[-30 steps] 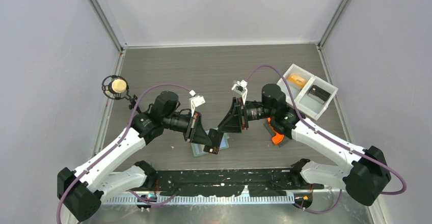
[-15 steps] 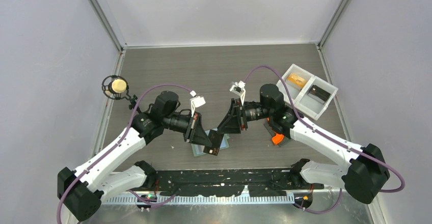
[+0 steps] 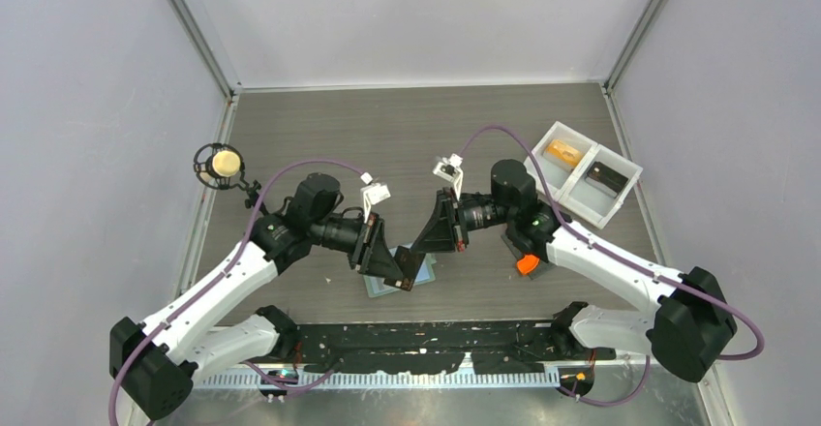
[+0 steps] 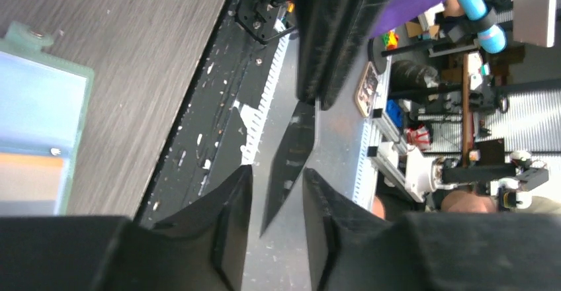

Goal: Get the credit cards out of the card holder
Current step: Place the credit card in the storage box.

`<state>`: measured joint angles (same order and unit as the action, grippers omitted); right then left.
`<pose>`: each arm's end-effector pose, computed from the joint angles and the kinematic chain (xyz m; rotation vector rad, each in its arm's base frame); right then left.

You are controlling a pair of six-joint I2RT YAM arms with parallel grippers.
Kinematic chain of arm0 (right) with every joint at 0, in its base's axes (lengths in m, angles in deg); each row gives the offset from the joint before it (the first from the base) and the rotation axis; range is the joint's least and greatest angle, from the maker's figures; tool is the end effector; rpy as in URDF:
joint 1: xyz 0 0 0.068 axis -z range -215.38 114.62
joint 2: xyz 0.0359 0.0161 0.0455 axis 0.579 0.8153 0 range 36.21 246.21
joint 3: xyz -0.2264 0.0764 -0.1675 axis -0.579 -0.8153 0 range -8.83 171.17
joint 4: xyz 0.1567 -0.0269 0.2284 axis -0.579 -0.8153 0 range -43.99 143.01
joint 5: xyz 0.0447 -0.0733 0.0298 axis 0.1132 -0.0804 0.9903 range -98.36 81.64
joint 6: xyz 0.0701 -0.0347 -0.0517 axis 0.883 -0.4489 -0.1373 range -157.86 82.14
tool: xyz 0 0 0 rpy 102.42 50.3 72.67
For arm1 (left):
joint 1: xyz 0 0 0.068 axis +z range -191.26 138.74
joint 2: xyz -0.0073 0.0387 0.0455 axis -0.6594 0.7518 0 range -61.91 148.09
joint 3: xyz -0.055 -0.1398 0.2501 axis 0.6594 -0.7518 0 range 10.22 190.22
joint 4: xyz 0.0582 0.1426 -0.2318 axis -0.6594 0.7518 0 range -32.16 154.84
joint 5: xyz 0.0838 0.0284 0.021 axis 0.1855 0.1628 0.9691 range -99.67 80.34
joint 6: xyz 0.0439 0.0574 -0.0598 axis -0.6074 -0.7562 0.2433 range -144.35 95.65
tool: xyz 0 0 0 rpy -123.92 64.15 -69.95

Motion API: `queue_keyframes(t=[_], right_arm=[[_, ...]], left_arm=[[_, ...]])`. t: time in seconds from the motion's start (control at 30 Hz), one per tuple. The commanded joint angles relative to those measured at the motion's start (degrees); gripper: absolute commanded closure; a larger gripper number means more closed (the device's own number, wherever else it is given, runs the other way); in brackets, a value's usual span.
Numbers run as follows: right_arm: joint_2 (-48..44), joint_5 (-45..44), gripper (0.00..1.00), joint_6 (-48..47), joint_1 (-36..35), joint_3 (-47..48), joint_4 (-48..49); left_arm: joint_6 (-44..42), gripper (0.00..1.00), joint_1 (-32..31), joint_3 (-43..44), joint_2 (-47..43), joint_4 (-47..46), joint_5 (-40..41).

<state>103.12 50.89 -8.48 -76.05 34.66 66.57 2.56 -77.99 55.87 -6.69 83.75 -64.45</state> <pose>0.1721 0.2437 0.3048 -1.0449 1.7255 1.7258 0.1410 -0.1915 0.2906 0.8063 2.2325 -1.6327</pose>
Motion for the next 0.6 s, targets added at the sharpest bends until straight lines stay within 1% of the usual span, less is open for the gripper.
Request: queue_keyframes(t=[0.0,0.13,0.2,0.23,0.33,0.37,0.4,0.43,0.53,0.57], right_arm=[[-0.61,-1.72,0.95,4.03,1.07,-0.11,6.70],[-2.99,-6.15,0.95,7.60,6.22,-1.94,9.50],[-4.48,-8.12,0.95,7.76,10.11,-2.32,8.50],[-5.40,-8.68,0.95,6.46,12.75,-1.79,6.24],[-6.90,-12.53,0.95,2.28,19.56,1.02,-1.55],[-7.55,-13.39,0.95,1.27,21.15,2.05,-4.19],[-7.92,-15.57,0.95,1.24,24.47,2.31,-4.96],[-8.64,-16.62,0.95,1.96,26.20,2.13,-5.63],[-9.57,-22.40,0.95,3.63,35.16,0.95,-6.13],[-10.00,-23.86,0.95,3.46,36.73,0.66,-6.46]], left_arm=[[-3.34,0.52,0.24,2.73,-1.30,5.09,6.03],[-5.97,0.28,0.28,4.24,-3.18,9.89,13.04],[-7.30,0.21,0.27,5.24,-3.67,12.52,16.34],[-8.03,0.19,0.31,5.88,-3.68,13.90,17.71],[-10.08,0.03,0.32,7.74,-3.57,18.00,20.54],[-10.65,0.00,0.27,8.15,-3.58,19.01,21.26],[-11.25,0.01,0.27,8.67,-3.67,19.96,22.13],[-11.73,0.01,0.26,9.01,-3.85,20.79,23.05],[-12.97,0.01,0.30,9.39,-4.80,22.18,25.46],[-13.35,0.01,0.27,9.57,-5.16,22.74,26.84]])
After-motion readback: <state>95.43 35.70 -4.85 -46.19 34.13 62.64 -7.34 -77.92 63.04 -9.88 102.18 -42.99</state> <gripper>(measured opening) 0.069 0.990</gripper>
